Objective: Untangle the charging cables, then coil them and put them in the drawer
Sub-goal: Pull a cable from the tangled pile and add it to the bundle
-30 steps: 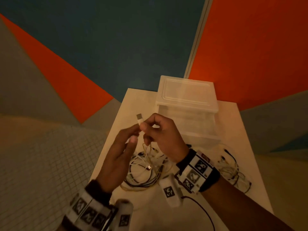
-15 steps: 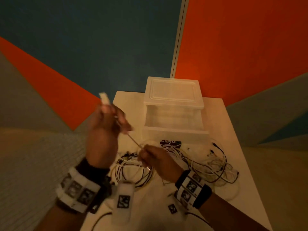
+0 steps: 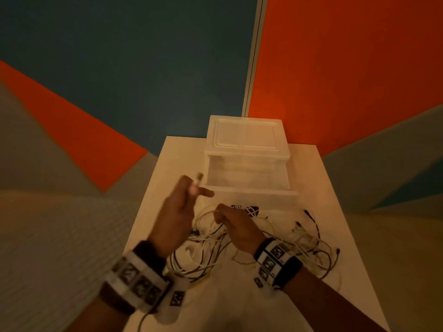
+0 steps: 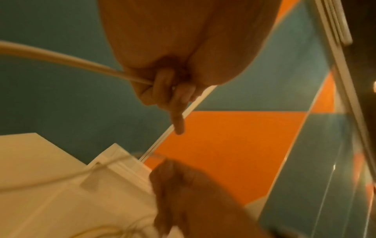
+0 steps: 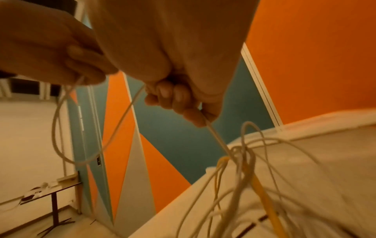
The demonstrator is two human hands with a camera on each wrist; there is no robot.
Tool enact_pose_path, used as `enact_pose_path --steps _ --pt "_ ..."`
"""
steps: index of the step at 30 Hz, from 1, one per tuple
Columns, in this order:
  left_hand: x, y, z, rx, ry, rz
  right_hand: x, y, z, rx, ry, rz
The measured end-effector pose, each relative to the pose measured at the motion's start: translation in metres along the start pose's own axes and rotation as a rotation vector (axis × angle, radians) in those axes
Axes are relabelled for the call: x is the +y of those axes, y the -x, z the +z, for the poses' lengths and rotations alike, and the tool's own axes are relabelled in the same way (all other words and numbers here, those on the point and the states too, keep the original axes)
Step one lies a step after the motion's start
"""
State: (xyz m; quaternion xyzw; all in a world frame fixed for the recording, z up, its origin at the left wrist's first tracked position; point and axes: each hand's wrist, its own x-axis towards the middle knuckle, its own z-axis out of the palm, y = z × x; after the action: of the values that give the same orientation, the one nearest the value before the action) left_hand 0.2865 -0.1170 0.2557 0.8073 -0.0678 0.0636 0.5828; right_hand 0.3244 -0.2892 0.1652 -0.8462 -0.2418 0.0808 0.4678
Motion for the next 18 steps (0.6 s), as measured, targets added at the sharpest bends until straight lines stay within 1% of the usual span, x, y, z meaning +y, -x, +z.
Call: enact_pose_path --steps 2,4,6,8,10,12,13,14,16,18 --pt "-0.022 0.003 0.017 -0.065 -0.146 -0.032 -0.010 -0.005 -0.004 -0.017 0.060 -0.004" --pt "-0.036 0.005 0.028 -0.118 -0.253 -0.031 -0.018 -0.006 -0.007 0.014 0.091 -0.037" --pt "-0.036 0.002 0.032 -0.106 -0.272 -0.032 -0.017 -0.006 -0.008 0.040 0.090 -0.042" --pt "-0.020 -0.003 0.028 -0.033 -0.157 -0.012 -0.010 -0.002 -0.007 0.036 0.056 -0.049" --pt "0.004 -0.013 0.014 0.054 0.008 0.009 0.009 0.006 -0.003 -0.010 -0.003 0.013" --pt "0.031 -0.022 -0.012 0.153 0.261 -0.020 0.034 0.018 -0.002 -0.068 0.028 0.160" --pt "0.045 -0.027 -0.028 0.195 0.393 -0.011 0.045 0.024 -0.003 -0.073 0.005 0.231" --pt "0.060 -0.031 -0.044 0.223 0.493 0.031 0.056 0.031 -0.004 -0.084 -0.003 0.283" --pt "0.085 -0.038 -0.074 0.226 0.595 0.148 0.072 0.041 -0.006 -0.107 0.045 0.354" --pt "0.099 -0.043 -0.092 0.211 0.582 0.202 0.086 0.044 -0.008 -0.111 0.085 0.388"
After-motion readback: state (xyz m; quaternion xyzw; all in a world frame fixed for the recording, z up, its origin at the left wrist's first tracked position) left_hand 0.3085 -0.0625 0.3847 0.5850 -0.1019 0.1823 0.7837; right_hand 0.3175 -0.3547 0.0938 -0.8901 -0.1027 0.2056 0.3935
